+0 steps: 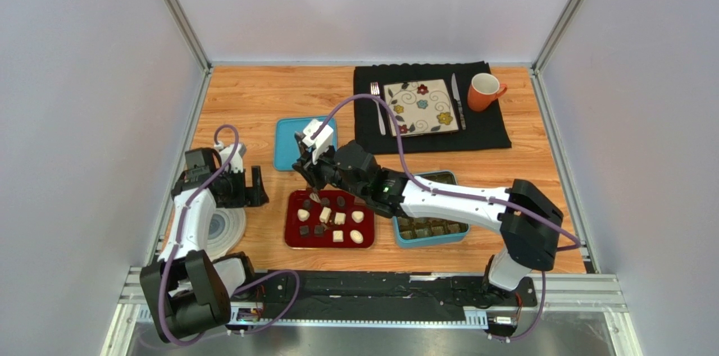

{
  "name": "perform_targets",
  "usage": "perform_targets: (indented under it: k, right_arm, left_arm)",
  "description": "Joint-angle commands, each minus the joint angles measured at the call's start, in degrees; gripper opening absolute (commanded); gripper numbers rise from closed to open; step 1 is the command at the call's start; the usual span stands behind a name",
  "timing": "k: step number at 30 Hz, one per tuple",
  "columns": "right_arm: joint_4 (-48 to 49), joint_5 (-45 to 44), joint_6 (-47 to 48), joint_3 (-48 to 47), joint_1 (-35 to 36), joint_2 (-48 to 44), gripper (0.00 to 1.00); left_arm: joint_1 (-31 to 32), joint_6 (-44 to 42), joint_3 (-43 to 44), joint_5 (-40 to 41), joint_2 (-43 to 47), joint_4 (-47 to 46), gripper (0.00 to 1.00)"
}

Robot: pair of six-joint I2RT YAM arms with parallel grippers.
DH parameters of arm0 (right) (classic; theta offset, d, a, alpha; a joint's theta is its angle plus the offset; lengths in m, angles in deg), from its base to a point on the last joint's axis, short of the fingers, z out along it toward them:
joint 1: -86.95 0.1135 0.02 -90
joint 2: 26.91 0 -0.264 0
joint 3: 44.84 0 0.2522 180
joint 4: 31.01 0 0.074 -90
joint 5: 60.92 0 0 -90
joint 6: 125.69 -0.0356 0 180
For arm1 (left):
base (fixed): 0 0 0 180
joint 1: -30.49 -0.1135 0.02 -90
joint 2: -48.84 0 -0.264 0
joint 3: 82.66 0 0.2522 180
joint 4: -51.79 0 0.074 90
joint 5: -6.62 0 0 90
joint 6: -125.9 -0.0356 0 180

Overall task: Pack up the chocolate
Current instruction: Pick up the fake chocolate from the plate.

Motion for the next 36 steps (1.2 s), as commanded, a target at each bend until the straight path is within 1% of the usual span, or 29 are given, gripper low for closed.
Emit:
perform_targets:
  k: [1, 4, 6, 10, 14, 19, 22, 23, 28, 30, 31, 36]
  right_arm:
    - [12.99, -5.00, -0.05, -0.26, 1.69, 2.55, 0.00]
    - [14.93, -6.50, -0.84, -0.70, 2.13, 4.66, 0.01]
    - [15.64, -7.29, -1.02, -0.87, 2.66, 5.88, 0.05]
    - [16.08, -10.72, -0.32, -1.23, 3.45, 7.29, 0.09]
    - [16.00, -12.13, -0.23, -0.88, 3.54, 7.65, 0.13]
    - [16.43, -13.36, -0.32, -0.09, 3.45, 7.74, 0.14]
    - [16.35, -13.89, -0.41, 0.01, 3.45, 7.91, 0.17]
    - [16.35, -13.89, -0.58, 0.01, 3.45, 8.09, 0.20]
    - [15.82, -15.03, -1.28, 0.18, 3.54, 8.61, 0.24]
    - [15.65, -15.29, -1.81, 0.27, 3.54, 8.79, 0.32]
    - [15.47, -15.29, -1.99, 0.27, 3.54, 8.88, 0.34]
    - [14.50, -15.64, -2.95, 0.18, 3.80, 9.23, 0.39]
  left_arm:
    - [-0.32, -2.36, -2.54, -1.63, 4.31, -0.91, 0.93]
    - [-0.32, -2.71, -2.81, -1.10, 5.37, -0.39, 0.93]
    - [-0.24, -3.07, -2.64, -1.54, 5.81, -0.03, 0.93]
    - [-0.32, -3.24, -2.02, -2.59, 6.26, 1.11, 0.92]
    - [-0.32, -3.07, -1.67, -3.38, 6.61, 1.29, 0.91]
    - [-0.24, -2.45, -1.06, -4.88, 7.05, 1.55, 0.91]
    - [-0.32, -2.10, -0.53, -5.93, 6.78, 1.99, 0.90]
    - [-0.32, -2.01, -0.27, -5.93, 6.78, 2.08, 0.90]
    - [-0.24, -2.10, 0.17, -6.64, 7.49, 2.95, 0.90]
    - [-0.32, -2.01, 0.61, -6.90, 7.84, 3.31, 0.90]
    - [-0.32, -2.10, 0.79, -7.34, 7.84, 3.39, 0.91]
    - [-0.24, -1.40, 2.02, -8.92, 7.93, 3.75, 0.91]
